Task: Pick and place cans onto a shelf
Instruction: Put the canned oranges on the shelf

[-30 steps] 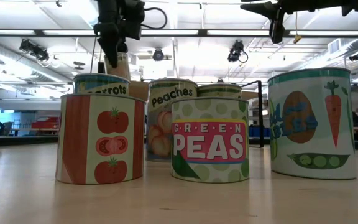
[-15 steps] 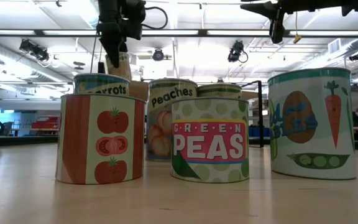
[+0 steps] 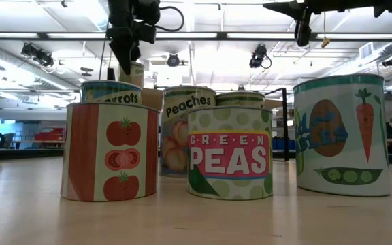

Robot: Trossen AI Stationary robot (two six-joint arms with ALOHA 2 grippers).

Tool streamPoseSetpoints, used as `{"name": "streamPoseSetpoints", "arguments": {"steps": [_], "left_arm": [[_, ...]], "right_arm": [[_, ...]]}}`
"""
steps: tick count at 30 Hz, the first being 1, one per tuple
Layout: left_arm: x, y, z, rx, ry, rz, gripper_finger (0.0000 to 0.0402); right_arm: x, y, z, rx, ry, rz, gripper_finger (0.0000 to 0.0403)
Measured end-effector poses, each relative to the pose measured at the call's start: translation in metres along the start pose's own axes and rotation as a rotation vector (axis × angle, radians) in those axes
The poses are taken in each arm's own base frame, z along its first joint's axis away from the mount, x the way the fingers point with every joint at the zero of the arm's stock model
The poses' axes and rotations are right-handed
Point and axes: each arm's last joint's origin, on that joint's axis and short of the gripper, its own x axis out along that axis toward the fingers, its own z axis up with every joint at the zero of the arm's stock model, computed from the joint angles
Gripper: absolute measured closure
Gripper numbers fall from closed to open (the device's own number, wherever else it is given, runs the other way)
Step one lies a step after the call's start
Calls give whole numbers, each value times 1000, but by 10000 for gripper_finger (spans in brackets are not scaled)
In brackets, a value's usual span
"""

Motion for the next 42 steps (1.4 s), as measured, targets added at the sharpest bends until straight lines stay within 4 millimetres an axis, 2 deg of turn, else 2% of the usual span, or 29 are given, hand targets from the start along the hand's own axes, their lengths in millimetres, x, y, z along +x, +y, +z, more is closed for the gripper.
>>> {"name": "streamPoseSetpoints", "arguments": {"steps": [9,18,27,34,42], "left_arm": [[0,-4,3,77,-2,1,13],[-1,-7,5,207,-15,0,52],[-1,-8,5,373,-33,-20,60],[-1,-6,10,271,-74,4,58],[-2,-8,13,192,-87,7,10]], "right_arm": [[0,0,0,0,-1,-1,341],[0,0,0,0,-4,-1,341],[0,0,1,8,-7,3,341],[0,0,1,11,-8,3,341],[0,0,1,10,-7,3,341]]}}
